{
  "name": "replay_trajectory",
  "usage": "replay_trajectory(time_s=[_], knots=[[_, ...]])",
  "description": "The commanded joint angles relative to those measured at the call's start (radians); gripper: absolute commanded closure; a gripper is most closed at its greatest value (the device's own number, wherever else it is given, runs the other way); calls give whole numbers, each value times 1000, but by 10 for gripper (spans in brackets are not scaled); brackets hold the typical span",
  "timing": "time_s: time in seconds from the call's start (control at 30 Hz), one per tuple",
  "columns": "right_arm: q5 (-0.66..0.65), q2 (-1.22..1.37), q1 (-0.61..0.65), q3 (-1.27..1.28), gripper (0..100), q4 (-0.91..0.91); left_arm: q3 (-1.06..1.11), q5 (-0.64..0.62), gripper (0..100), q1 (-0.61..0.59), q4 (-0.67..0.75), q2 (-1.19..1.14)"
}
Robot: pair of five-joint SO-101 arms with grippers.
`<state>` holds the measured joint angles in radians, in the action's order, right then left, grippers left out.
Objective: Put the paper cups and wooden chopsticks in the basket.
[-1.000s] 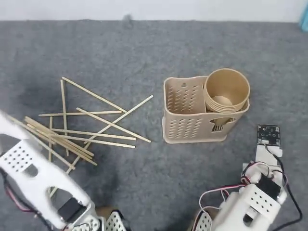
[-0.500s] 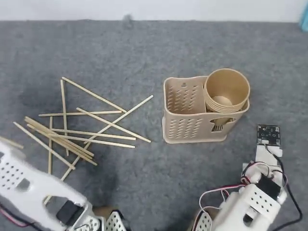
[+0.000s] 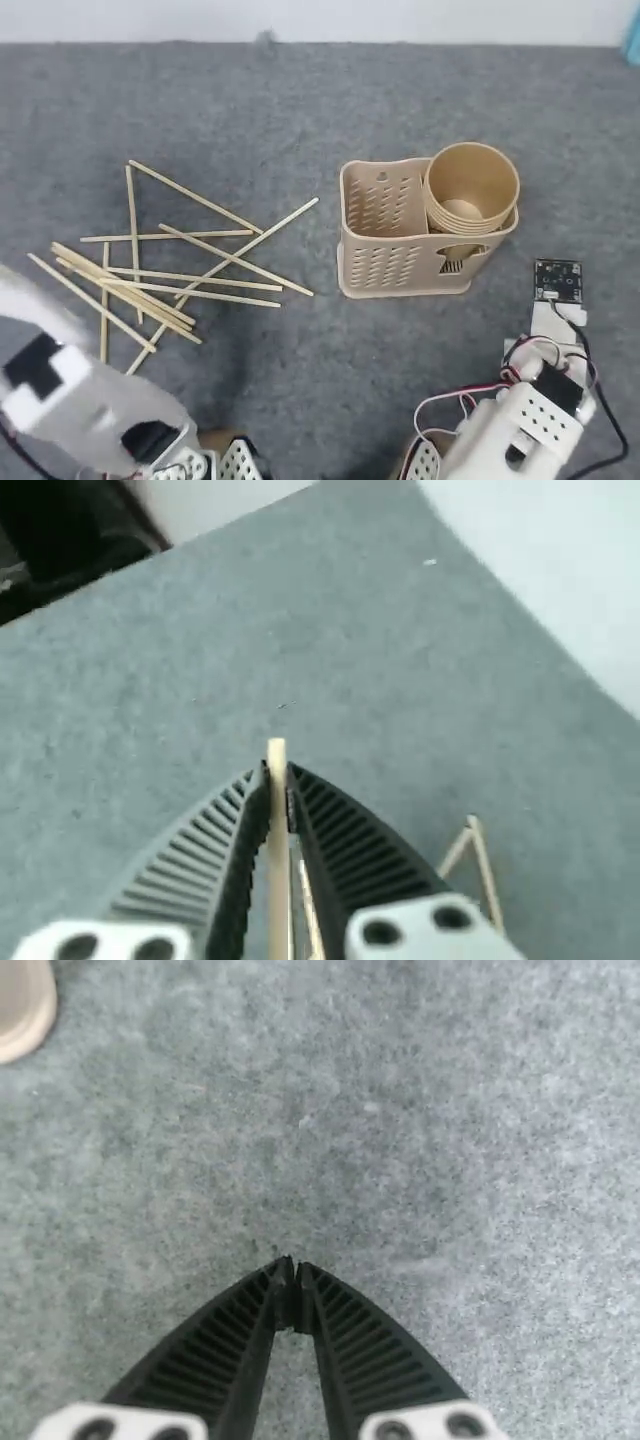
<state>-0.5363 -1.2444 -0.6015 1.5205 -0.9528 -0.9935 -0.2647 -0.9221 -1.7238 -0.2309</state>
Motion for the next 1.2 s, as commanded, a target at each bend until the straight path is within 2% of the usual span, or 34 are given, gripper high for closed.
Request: replay_trajectory(time_s=[0.0, 0.27, 0.4, 0.57, 0.73, 0.87, 1.07, 1.17], knots=[[-11, -15, 7, -5, 991, -2, 47, 5, 988, 71, -29, 201], [-11, -15, 5, -5, 991, -2, 203, 6, 988, 233, -28, 516], [-11, -15, -16, -5, 991, -2, 300, 6, 988, 390, 9, 661], [-11, -15, -21, -5, 991, -2, 423, 6, 988, 612, 161, 825], [-11, -15, -21, -5, 991, -2, 599, 14, 988, 878, 376, 973], [-11, -15, -21, -5, 991, -2, 796, 14, 988, 1043, 635, 1059], [-11, -15, -21, -5, 991, -2, 1106, 11, 988, 1183, 1149, 1138], [-11, -15, -21, -5, 991, -2, 1155, 8, 988, 1241, 1211, 1135]])
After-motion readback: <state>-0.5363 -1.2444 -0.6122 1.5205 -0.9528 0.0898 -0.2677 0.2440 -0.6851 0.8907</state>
